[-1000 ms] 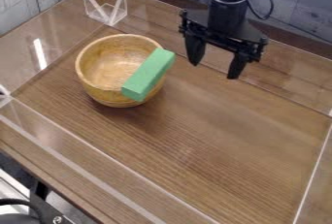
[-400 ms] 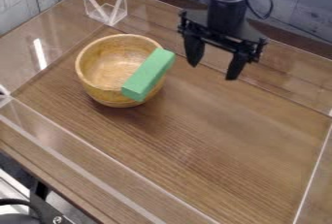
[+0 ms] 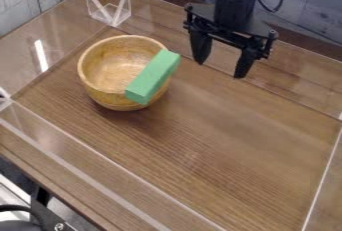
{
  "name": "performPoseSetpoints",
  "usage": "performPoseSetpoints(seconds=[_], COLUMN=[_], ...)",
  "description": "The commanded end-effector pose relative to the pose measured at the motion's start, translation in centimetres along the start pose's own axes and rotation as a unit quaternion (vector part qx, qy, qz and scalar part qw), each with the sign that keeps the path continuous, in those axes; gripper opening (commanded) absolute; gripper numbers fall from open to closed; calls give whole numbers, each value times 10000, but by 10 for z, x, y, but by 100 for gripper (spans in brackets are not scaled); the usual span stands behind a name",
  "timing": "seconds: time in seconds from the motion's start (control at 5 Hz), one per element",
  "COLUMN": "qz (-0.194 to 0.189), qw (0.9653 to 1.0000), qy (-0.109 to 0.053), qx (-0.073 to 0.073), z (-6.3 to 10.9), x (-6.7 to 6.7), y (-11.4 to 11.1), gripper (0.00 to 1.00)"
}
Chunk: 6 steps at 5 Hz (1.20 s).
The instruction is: Put green stick into wooden bowl
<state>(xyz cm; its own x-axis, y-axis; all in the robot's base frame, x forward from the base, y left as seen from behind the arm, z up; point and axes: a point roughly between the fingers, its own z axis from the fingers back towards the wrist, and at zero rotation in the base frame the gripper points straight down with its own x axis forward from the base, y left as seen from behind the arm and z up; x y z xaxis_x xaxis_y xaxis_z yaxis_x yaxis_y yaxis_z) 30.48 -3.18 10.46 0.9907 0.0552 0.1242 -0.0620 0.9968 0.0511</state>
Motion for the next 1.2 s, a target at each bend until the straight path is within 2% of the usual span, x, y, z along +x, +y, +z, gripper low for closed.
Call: performPoseSetpoints(seconds=[0.0,0.4,0.8,1.0], qz=[31,-14,46,-17], qw=[9996,10000,9999,9998], qy=[-272,-94,-127,-166], qx=[-63,-29,-19,-49], z=[17,7,2,8], x=[7,-1,11,10], y=[-1,-2,-2,1], gripper=[100,100,100,100])
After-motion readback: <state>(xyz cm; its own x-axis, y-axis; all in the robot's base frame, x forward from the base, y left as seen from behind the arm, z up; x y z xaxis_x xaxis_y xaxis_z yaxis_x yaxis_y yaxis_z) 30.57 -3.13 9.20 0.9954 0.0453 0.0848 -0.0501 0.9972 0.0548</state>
